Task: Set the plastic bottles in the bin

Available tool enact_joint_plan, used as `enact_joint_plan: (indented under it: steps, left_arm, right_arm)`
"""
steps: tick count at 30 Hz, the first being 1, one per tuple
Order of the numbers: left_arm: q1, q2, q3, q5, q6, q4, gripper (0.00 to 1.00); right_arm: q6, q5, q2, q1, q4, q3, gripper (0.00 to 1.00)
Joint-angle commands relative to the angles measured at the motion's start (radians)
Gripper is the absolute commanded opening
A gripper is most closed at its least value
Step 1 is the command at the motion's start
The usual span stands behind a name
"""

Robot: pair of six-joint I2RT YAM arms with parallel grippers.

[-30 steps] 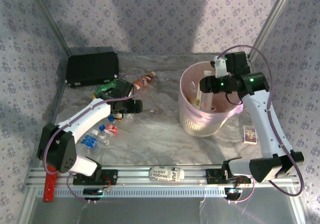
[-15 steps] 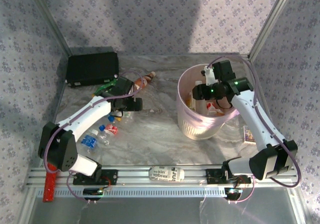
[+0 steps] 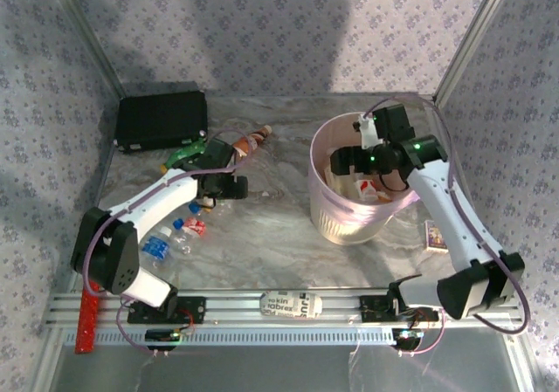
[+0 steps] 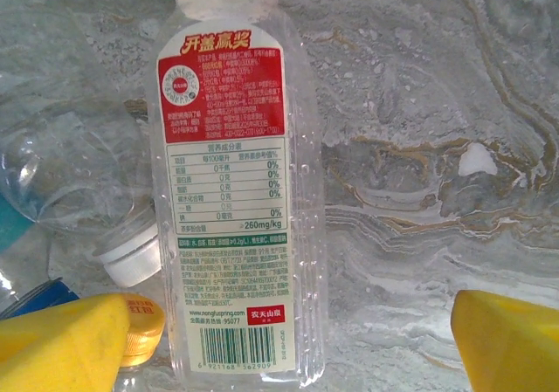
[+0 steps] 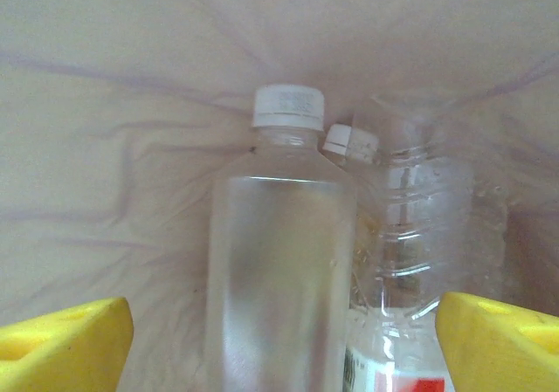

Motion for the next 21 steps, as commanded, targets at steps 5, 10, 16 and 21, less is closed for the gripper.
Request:
enact_joint_plan:
  steps: [5, 10, 16, 21]
  left_arm:
    - [0.007, 0.02, -0.02, -0.002, -0.012, 0.002, 0.9]
    - [0.007, 0.031, -0.038, -0.003, -0.017, 0.008, 0.89]
    - [0.007, 0.056, -0.051, 0.003, -0.02, 0.025, 0.88]
    - [0.007, 0.078, -0.052, 0.006, -0.02, 0.04, 0.85]
  right_arm:
    - [-0.01, -0.005, -0.143, -0.023, -0.088, 0.095, 0.93]
    - [0.014, -0.066, -0.189, -0.051, -0.03, 0.107, 0.95]
    - [0.023, -0.095, -0.2, -0.055, 0.016, 0.098, 0.95]
    - [0.02, -0.132, -0.21, -0.055, 0.04, 0.089, 0.94]
